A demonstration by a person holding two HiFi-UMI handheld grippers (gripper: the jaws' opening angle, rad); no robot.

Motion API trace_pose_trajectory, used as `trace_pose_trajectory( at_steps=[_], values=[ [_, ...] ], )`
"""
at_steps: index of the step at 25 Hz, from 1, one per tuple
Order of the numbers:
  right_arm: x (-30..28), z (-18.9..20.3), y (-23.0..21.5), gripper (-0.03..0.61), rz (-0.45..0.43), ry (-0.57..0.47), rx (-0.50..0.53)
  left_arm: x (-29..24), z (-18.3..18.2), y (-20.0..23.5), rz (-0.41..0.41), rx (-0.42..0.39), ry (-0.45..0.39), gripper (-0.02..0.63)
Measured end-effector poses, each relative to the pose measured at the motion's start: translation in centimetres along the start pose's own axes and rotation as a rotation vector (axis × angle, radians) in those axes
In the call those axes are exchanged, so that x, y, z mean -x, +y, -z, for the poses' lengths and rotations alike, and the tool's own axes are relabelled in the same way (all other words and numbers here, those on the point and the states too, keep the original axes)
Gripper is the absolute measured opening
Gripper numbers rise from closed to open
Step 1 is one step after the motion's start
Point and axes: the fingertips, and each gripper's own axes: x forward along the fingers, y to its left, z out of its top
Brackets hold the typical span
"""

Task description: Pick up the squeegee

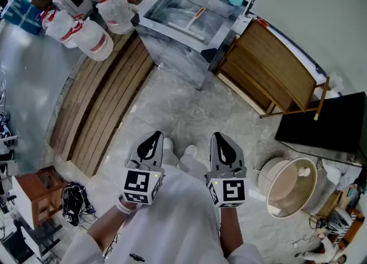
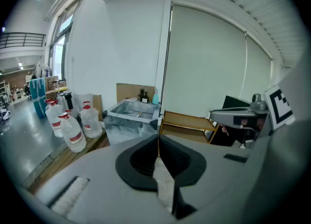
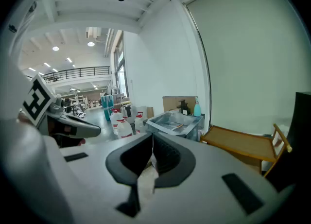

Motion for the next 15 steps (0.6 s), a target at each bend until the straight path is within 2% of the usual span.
trace_pose_trajectory(
  at_steps=[9, 15],
  values=[
    [0.0, -2.1, 1.2, 0.006, -0.025, -0.040, 0.007, 1.3, -2.2, 0.4, -0.010, -0.017, -0.080, 0.012],
    [0.7, -1.8, -0.3, 0.006, 0.004, -0.051, 0.006, 1.5, -3.5, 0.7, -0.037, -0.028, -0.103, 0.012]
  ],
)
